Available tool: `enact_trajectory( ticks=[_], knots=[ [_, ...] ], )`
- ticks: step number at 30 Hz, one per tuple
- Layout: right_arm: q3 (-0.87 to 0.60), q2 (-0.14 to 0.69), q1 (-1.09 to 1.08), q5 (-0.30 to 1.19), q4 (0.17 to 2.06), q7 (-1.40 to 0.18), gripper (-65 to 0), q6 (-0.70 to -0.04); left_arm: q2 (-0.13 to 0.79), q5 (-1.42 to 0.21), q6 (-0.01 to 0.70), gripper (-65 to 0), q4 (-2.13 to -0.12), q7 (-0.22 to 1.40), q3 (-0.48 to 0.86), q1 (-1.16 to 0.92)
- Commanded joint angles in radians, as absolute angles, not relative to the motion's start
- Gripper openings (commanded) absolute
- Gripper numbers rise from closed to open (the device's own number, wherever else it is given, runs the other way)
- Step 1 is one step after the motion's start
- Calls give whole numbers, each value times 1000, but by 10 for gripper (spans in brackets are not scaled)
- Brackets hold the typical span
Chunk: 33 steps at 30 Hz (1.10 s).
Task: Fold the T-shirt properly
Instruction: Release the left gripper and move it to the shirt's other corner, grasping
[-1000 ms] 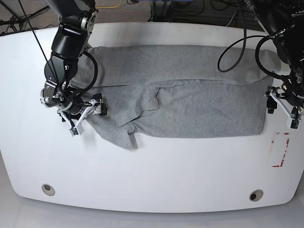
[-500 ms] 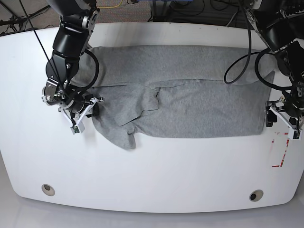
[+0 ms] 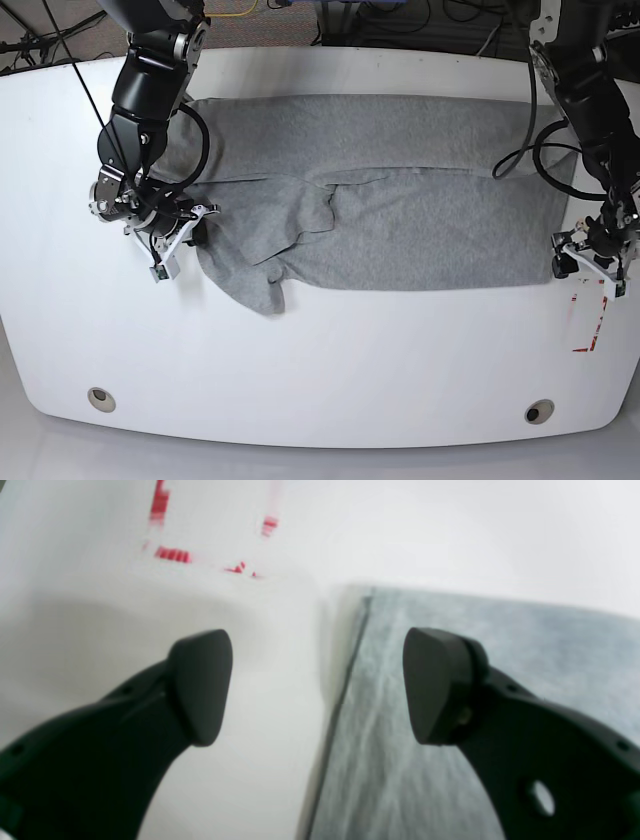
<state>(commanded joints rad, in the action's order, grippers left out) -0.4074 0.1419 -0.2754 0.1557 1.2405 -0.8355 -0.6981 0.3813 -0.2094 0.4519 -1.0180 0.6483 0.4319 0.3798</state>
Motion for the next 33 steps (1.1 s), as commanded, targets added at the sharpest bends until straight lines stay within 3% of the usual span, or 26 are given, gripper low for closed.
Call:
enact_trajectory(
  ticks=[8, 21, 25, 33],
  knots=[
    [-407, 140, -275, 156, 1244, -834, -650, -698, 387, -213, 455, -146, -855, 605, 400, 440],
    [-407, 122, -275, 156, 1244, -832, -650, -698, 335, -216, 458, -164, -845, 605, 320, 435],
    [-407, 122, -275, 156, 1244, -832, -650, -698, 311, -214, 458, -281, -839, 605, 320, 435],
    [-407, 122, -274, 156, 1244, -832, -650, -698, 298, -208, 453, -650, -834, 605, 320, 435]
  ],
)
